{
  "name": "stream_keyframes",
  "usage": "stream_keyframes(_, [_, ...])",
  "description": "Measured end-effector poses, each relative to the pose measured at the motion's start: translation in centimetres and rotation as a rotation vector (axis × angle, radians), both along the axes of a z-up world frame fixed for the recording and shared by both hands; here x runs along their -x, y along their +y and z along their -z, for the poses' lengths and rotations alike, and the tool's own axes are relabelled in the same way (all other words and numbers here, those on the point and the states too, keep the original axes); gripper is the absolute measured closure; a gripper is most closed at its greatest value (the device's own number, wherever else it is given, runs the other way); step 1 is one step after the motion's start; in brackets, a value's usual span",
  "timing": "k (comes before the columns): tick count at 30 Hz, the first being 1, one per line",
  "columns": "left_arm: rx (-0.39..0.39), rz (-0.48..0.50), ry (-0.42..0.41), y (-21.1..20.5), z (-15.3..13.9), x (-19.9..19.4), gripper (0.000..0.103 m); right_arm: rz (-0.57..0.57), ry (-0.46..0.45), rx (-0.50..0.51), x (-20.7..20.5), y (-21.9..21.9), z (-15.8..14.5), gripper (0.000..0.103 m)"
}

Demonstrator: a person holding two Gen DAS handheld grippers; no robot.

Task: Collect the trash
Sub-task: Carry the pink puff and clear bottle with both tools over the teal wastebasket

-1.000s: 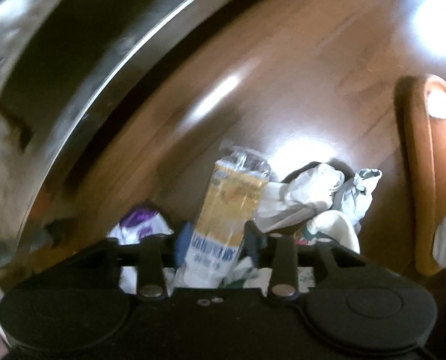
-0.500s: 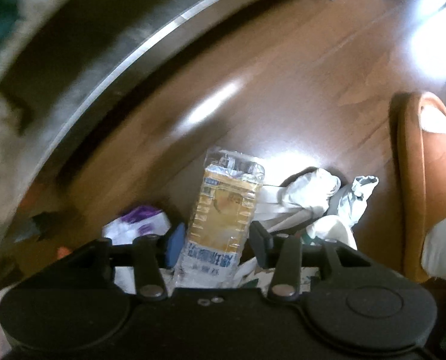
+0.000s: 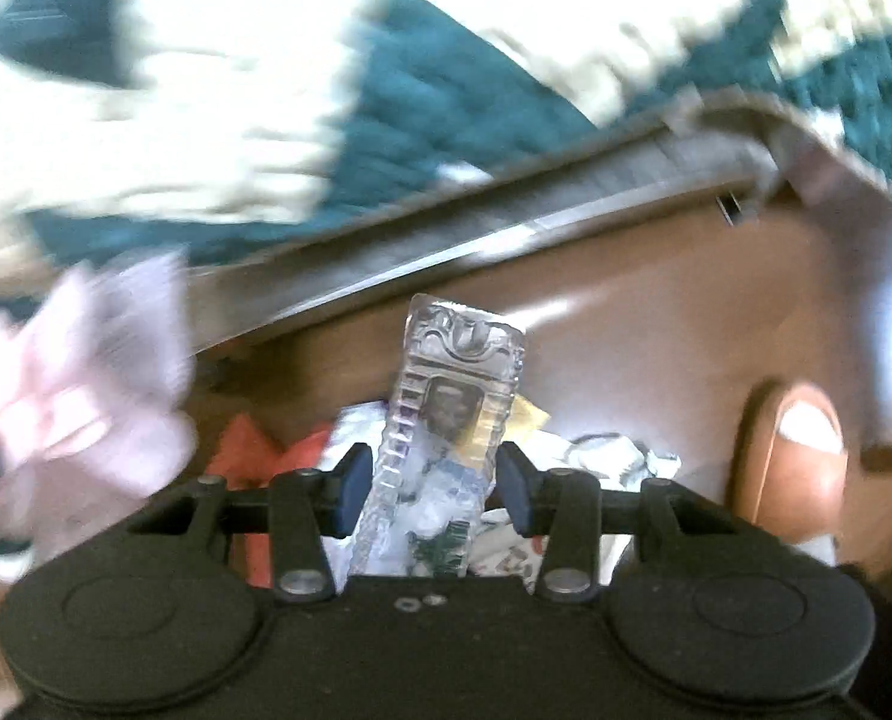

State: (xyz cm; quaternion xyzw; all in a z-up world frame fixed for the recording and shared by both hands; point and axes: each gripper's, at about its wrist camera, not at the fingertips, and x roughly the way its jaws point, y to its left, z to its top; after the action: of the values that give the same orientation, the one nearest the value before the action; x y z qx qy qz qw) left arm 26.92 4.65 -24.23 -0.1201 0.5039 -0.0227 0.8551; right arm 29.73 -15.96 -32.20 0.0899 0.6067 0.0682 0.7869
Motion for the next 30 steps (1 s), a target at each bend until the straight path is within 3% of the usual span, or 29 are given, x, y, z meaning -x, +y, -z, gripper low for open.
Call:
stream_keyframes(8, [0.02, -0.046, -0.088, 1.6, -7.3, 5.2, 0.084, -0.229, -0.196, -0.045, 4.0, 2.5, -12.7, 0.059])
stream_keyframes(15, [-0.017, -0.155, -0.223, 6.5, -14.7, 9.7, 0.084, -0.367, -0.362, -0.086, 6.2, 7.1, -22.8, 0.059])
stream_keyframes(24, [-0.133, -0.296, -0.363, 16.7, -22.8, 13.4, 0.084, -0.534, -0.543, -0.169, 6.6, 18.4, -31.2, 0.059])
stream_keyframes(30, [-0.214, -0.347, -0.357, 23.4, -23.7, 12.7, 0.084, -0.612, -0.601, -0.217, 5.7, 27.7, -33.1, 0.059])
